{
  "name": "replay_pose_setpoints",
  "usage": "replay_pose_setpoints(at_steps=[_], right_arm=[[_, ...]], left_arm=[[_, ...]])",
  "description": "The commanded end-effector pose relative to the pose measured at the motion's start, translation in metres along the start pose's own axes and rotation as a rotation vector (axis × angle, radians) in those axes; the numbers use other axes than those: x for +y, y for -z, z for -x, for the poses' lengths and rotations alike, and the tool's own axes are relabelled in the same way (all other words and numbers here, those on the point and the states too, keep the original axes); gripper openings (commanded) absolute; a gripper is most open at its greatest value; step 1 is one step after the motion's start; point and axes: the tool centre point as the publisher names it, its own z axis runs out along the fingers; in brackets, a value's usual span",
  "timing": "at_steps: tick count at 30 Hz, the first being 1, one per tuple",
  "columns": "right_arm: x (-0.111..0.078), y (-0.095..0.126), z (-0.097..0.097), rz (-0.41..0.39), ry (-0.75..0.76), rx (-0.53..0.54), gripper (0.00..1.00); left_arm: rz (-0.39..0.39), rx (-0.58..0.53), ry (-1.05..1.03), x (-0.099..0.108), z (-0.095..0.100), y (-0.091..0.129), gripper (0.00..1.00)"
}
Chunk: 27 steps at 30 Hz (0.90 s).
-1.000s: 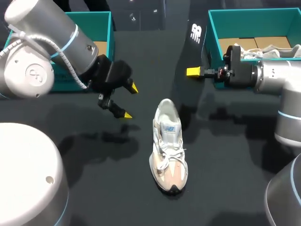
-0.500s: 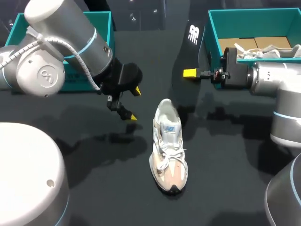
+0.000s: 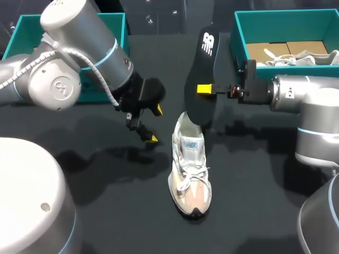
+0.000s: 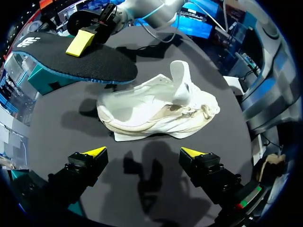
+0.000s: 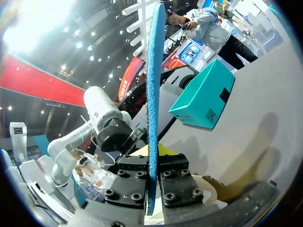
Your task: Take the shoe out of the shoebox, open the shoe tongue, remove and reinsert the insole, then place the shoe into the shoebox
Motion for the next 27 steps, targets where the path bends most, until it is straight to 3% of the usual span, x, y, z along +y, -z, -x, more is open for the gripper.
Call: replay_pose_setpoints(at_steps=[1, 27], right_arm=[[-0.004, -0.005, 0.001, 0.008, 0.016, 0.009, 0.00], [-0.018, -0.014, 0.004, 0.023, 0.044, 0.037, 0.00]], left_arm=[[0.010, 0.014, 0.003, -0.002, 0.006, -0.017, 1.00], [0.010, 0.037, -0.049, 0.000, 0.016, -0.048, 1.00]])
